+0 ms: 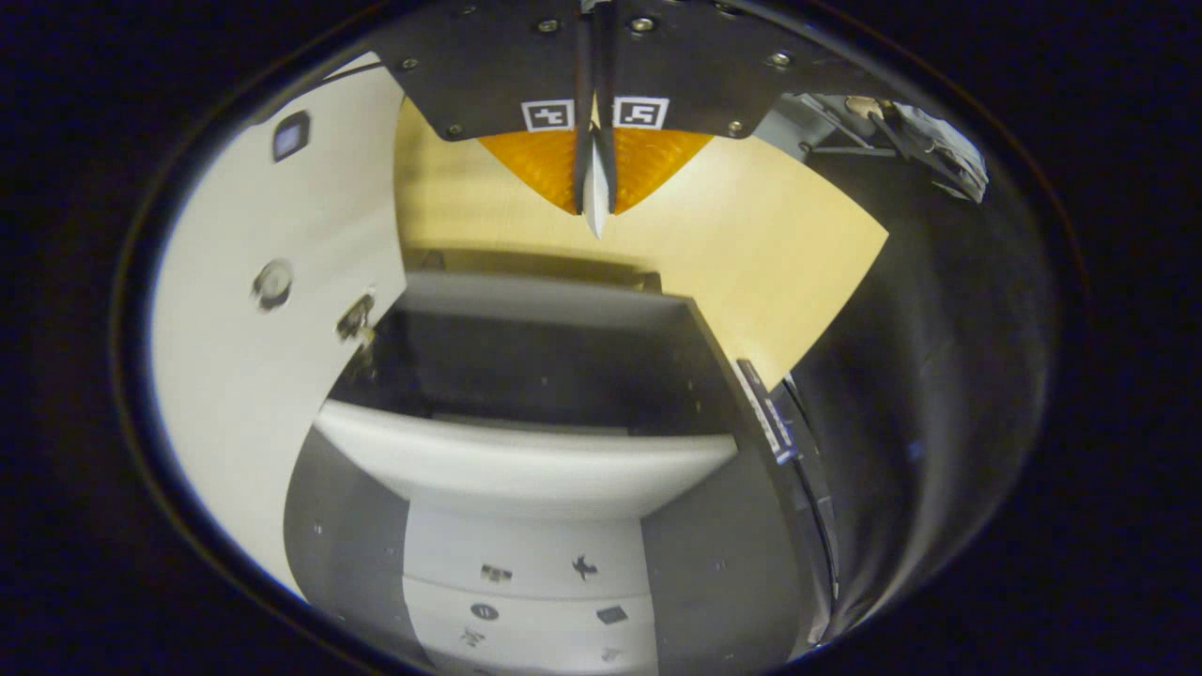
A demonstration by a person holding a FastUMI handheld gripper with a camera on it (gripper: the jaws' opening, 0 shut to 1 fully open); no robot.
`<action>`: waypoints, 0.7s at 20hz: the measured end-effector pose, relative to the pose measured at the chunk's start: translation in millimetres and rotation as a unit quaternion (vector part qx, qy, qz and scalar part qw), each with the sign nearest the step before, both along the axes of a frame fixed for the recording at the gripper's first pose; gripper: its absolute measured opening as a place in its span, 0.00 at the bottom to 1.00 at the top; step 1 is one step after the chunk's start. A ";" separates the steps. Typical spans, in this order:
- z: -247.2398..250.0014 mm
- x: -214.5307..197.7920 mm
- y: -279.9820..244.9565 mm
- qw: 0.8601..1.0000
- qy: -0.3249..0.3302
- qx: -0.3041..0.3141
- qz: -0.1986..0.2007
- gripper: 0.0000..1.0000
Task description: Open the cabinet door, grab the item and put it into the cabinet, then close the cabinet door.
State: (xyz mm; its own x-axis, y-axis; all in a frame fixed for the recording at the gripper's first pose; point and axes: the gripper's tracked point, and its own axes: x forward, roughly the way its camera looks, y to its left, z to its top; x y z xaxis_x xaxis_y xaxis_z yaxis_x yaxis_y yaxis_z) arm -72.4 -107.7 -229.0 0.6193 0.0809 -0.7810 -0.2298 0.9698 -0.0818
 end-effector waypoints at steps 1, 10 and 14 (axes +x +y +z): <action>23.4 7.3 6.2 1.000 -0.016 -0.001 0.006 0.01; 153.9 94.8 14.4 0.995 -0.089 0.048 -0.008 0.01; 156.3 125.3 -5.8 0.995 -0.072 0.055 -0.044 0.01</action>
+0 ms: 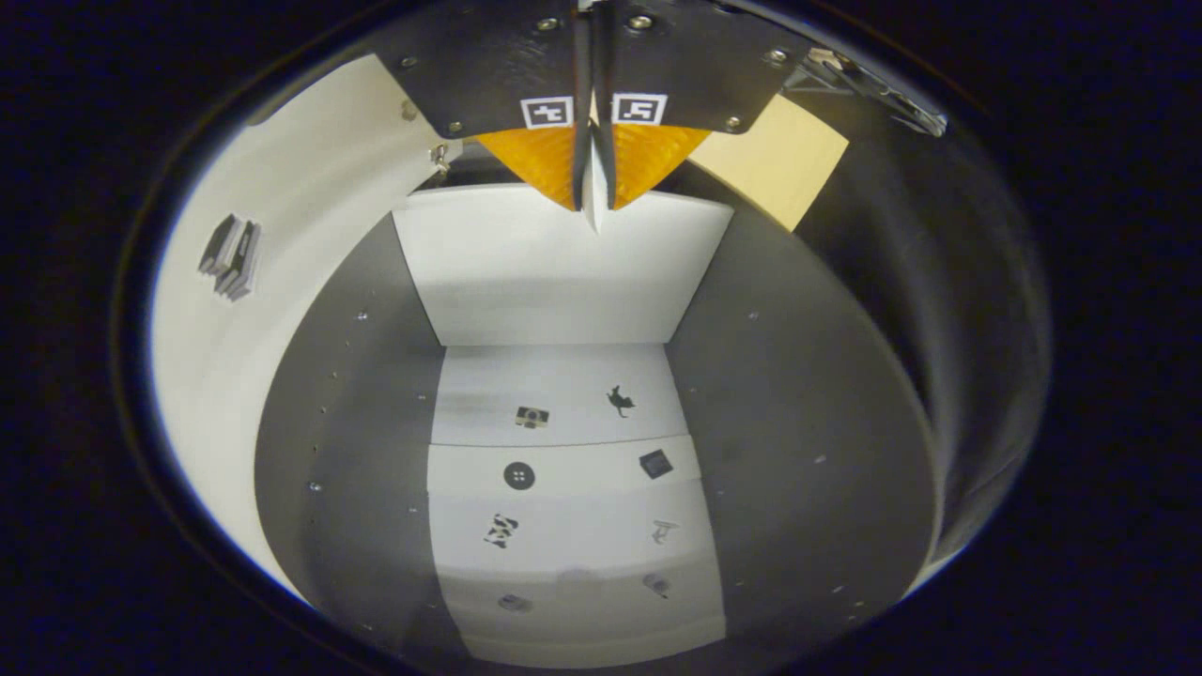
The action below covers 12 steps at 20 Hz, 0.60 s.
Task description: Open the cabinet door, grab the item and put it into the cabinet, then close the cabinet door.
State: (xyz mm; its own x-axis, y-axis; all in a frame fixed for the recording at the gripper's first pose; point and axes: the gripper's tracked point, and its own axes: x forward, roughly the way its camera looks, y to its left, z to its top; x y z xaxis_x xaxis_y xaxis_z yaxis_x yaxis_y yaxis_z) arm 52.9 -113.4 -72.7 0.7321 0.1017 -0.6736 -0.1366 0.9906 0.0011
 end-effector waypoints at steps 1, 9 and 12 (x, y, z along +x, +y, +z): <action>-2.2 8.8 -4.7 1.000 0.003 -0.005 -0.005 0.01; -24.3 47.2 -25.9 0.997 0.038 -0.056 -0.020 0.01; -30.5 55.5 -27.7 0.996 0.055 -0.068 -0.026 0.02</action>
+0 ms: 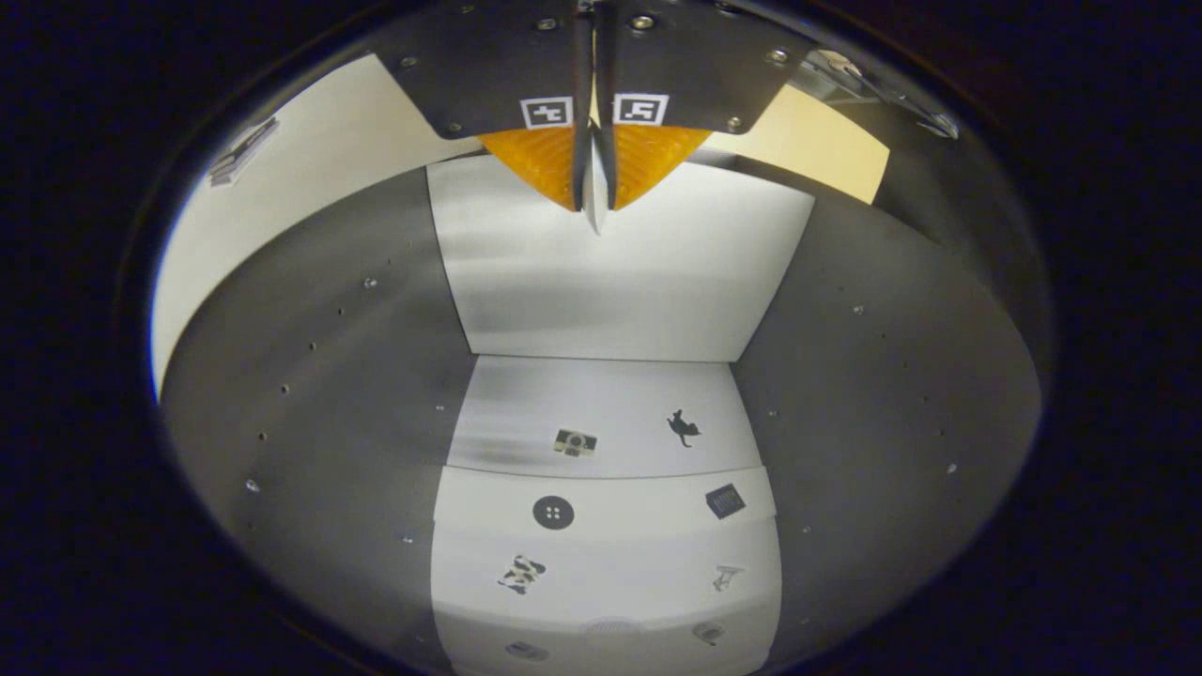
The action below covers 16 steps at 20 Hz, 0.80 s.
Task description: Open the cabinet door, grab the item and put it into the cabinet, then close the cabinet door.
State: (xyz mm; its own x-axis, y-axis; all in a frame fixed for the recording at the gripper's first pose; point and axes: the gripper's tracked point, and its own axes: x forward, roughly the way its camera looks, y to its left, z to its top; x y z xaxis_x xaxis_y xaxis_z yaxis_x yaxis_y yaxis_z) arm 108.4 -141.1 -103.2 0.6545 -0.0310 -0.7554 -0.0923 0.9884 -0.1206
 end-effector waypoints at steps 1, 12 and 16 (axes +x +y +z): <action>-2.7 1.6 1.3 1.000 0.006 0.000 0.000 0.02; -9.5 22.6 25.4 1.000 -0.016 0.016 0.009 0.32; 7.0 25.0 28.0 0.997 -0.067 0.021 0.013 0.62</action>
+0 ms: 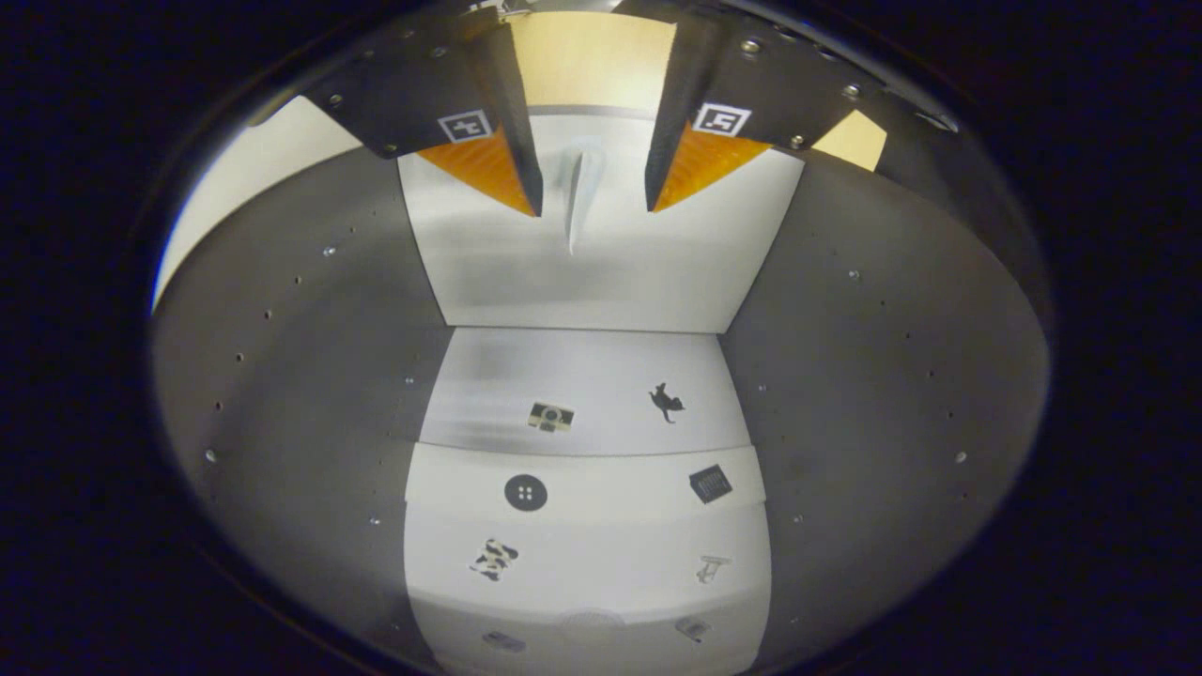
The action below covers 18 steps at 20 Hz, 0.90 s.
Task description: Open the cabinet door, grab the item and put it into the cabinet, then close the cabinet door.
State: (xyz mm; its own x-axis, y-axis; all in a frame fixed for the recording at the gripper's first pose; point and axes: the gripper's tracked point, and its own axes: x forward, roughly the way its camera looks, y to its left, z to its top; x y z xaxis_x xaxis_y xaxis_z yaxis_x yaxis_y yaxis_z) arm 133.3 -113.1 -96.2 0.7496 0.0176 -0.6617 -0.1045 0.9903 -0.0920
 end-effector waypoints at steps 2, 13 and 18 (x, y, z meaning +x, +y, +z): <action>15.8 2.6 -2.3 0.999 -0.037 0.003 0.001 0.62; 74.3 -37.4 -4.7 0.987 -0.161 -0.017 0.022 0.62; 92.4 -66.9 0.7 0.981 -0.193 -0.017 0.023 0.62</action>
State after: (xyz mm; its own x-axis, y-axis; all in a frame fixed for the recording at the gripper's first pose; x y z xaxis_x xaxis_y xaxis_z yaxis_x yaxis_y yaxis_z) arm 66.5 -112.4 -3.8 0.9434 0.0402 -0.3293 -0.1001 0.9808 -0.1672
